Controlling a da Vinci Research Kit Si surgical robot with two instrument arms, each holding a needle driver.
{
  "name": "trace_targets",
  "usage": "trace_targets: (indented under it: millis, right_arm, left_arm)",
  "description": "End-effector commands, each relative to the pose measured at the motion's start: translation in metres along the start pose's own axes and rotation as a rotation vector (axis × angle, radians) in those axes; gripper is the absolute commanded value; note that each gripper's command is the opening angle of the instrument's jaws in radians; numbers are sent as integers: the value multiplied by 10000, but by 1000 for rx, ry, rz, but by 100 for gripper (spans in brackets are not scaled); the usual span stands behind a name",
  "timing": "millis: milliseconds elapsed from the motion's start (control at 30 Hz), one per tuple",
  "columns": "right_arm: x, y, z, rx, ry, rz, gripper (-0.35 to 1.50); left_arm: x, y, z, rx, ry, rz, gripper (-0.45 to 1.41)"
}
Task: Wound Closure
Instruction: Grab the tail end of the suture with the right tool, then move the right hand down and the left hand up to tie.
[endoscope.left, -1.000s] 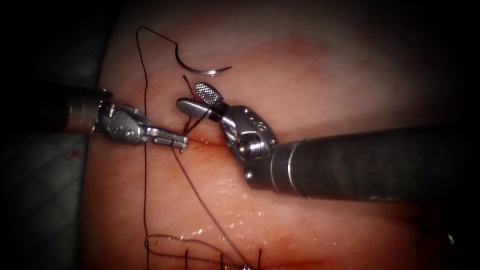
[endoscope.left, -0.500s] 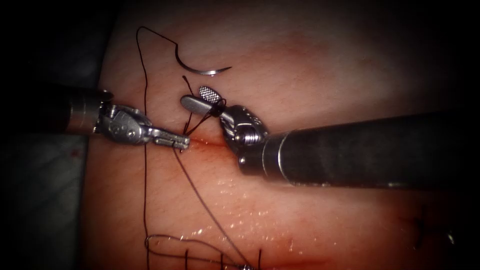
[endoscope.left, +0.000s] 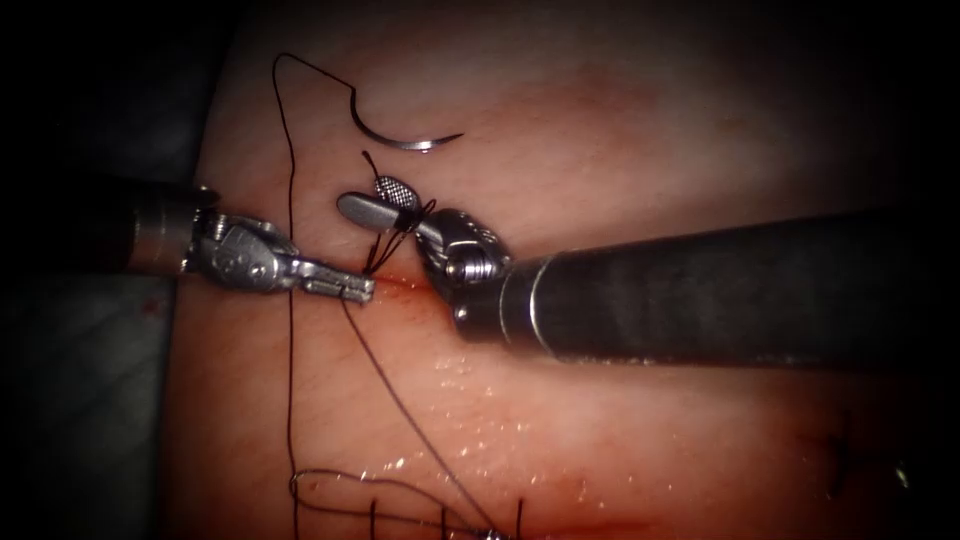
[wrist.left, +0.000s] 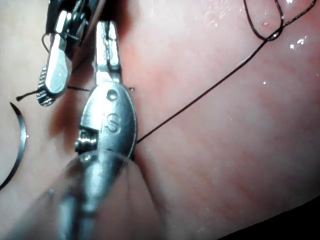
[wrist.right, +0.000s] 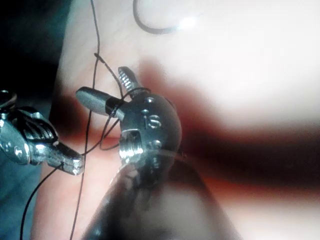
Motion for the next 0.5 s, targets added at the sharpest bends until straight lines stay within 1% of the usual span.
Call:
trace_targets:
  millis: [33,67,267,400,500]
  right_arm:
    - [-4,2,5,-11,6,-13,-27]
    - [-3,2,4,-11,6,-13,-35]
    - [-2,-2,2,-15,6,-20,-35]
    - [-6,-7,-4,-28,13,-59,-35]
    - [-9,-10,-7,-27,13,-87,-35]
  left_arm:
    - [-6,0,3,0,-1,1,-45]
    - [-6,0,3,-1,-1,1,-45]
    - [-5,-2,-1,3,-7,-8,-45]
    - [-2,-13,-13,15,-25,-28,-45]
    - [-1,-28,-24,73,-33,-53,-45]
